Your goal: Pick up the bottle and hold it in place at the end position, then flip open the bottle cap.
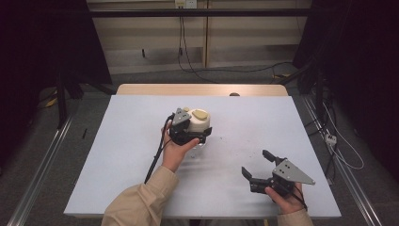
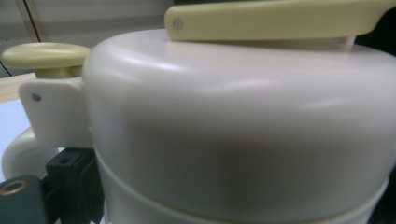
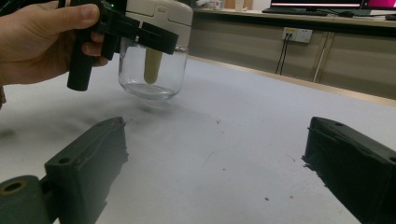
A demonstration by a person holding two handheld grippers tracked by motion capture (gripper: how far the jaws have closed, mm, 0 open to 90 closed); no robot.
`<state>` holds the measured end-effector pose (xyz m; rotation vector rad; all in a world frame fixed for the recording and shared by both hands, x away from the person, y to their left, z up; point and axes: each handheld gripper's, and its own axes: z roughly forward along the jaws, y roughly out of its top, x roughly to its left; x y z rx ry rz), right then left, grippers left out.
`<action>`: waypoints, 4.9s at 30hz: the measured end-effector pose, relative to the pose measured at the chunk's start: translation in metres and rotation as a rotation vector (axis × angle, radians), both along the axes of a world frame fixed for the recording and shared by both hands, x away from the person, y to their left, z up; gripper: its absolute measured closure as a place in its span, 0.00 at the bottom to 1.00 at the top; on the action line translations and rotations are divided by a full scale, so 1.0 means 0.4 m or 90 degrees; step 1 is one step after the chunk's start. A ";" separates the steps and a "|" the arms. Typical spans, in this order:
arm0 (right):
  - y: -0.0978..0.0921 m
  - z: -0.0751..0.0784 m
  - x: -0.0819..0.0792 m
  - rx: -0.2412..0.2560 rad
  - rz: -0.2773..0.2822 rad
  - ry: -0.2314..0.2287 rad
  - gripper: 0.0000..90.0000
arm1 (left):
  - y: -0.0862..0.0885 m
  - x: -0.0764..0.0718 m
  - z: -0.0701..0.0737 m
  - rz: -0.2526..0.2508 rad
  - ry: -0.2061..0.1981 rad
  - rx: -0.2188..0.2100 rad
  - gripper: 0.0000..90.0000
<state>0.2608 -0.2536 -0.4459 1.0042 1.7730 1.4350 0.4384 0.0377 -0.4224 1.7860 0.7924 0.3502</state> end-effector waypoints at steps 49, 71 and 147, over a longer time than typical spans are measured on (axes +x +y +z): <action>0.000 -0.003 0.003 0.004 0.003 0.002 0.06 | -0.072 0.042 -0.055 0.016 -0.009 0.014 0.06; 0.000 -0.003 0.000 -0.003 0.002 0.004 0.06 | -0.073 0.024 -0.064 0.006 -0.041 0.030 0.06; 0.117 0.068 0.185 0.004 0.047 0.140 0.86 | -0.046 0.003 -0.082 -0.008 -0.045 0.028 0.06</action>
